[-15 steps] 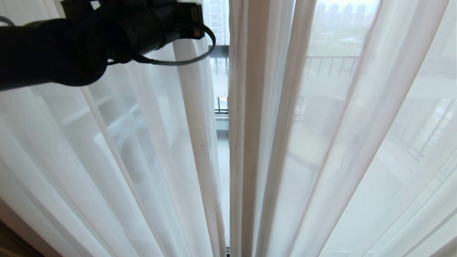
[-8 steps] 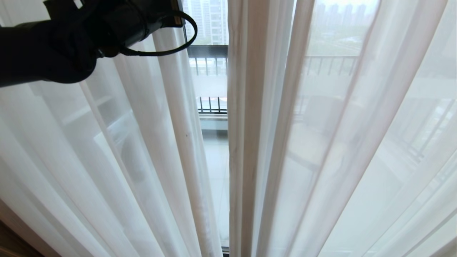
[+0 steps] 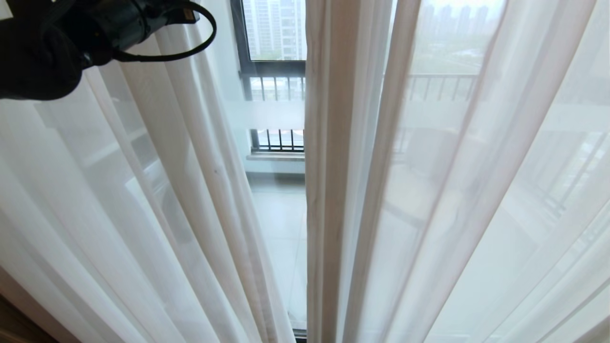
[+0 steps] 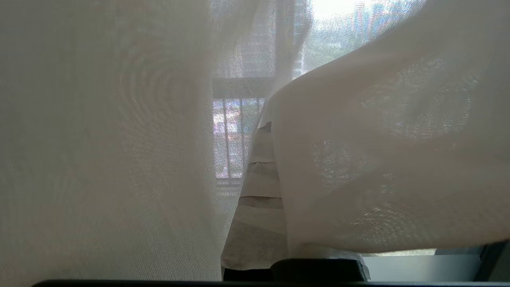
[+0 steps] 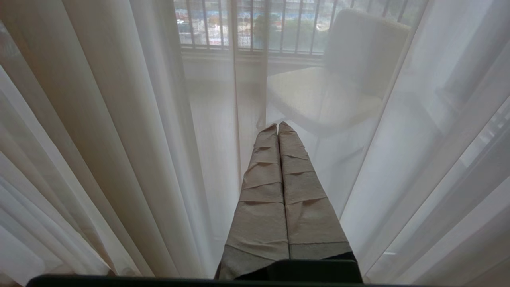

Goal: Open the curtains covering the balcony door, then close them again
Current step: Pull the inner curtains open on both sides

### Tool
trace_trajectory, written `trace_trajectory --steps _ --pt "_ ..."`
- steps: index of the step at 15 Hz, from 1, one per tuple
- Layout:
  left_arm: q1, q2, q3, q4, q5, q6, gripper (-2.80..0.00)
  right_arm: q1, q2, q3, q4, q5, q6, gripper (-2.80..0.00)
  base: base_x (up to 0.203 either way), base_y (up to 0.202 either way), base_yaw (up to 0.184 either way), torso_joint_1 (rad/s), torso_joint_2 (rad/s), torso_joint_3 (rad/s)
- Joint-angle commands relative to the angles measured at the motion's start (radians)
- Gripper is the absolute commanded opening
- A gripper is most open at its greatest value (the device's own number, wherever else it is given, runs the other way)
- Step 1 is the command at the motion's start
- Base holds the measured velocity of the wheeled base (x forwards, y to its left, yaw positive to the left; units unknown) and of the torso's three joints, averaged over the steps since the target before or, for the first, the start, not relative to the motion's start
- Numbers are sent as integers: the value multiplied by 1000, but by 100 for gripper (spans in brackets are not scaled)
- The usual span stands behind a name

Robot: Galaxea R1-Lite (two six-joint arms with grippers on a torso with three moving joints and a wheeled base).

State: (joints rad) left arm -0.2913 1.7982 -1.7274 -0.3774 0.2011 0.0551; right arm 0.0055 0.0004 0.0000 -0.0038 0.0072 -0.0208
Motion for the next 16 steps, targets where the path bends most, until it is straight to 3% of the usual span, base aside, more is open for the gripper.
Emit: trace_trajectory --steps 1,8,16 --pt "47 -41 42 -1 1 1 -280 1 1 0 -1 0 -1 -280 0 0 0 0 0 0" --pt "176 -121 159 -3 -1 -4 -280 1 0 0 -1 0 -1 -280 0 0 0 0 0 0" --pt "182 -129 165 -1 -9 -12 -280 1 0 0 -1 0 -1 -280 0 0 0 0 0 0"
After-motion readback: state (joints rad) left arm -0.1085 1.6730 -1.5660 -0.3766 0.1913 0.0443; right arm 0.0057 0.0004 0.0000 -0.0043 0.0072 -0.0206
